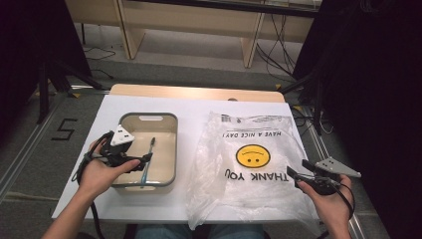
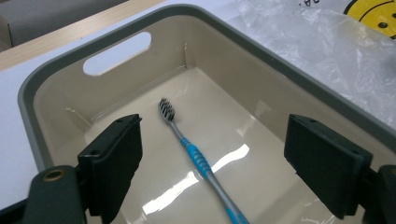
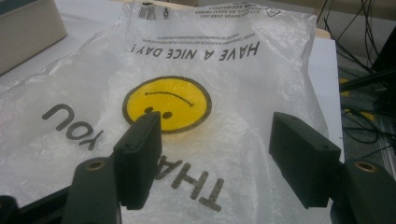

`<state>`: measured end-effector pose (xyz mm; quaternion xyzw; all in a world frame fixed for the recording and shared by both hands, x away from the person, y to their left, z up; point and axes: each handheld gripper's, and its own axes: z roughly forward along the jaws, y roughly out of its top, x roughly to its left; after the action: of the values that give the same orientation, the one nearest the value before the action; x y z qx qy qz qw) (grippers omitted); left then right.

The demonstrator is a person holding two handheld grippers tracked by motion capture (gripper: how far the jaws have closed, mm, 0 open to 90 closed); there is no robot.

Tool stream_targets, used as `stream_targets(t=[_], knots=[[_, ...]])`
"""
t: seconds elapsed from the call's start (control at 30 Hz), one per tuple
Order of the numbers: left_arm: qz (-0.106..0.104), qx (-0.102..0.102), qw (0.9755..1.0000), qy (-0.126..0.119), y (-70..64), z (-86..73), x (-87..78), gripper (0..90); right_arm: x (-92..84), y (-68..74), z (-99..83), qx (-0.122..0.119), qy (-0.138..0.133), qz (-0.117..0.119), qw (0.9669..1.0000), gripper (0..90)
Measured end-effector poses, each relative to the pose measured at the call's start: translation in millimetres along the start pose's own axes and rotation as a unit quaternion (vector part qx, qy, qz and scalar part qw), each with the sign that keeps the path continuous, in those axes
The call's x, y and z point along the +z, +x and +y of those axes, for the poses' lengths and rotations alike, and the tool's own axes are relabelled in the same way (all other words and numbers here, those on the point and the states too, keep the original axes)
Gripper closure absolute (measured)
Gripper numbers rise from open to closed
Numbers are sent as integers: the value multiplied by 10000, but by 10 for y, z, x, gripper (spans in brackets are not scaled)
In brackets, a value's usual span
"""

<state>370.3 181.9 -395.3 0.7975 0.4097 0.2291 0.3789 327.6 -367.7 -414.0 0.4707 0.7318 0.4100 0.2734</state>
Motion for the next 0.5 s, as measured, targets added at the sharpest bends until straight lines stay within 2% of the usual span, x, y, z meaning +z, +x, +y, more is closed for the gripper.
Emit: stream_targets(t=[0.3, 0.5], knots=[[-154, 146, 9998, -26, -148, 103, 54, 210, 13, -14, 25, 11, 108, -22, 9999, 348], [-316, 268, 9991, -80, -298, 201, 81, 222, 7, -22, 42, 26, 167, -82, 9998, 345]])
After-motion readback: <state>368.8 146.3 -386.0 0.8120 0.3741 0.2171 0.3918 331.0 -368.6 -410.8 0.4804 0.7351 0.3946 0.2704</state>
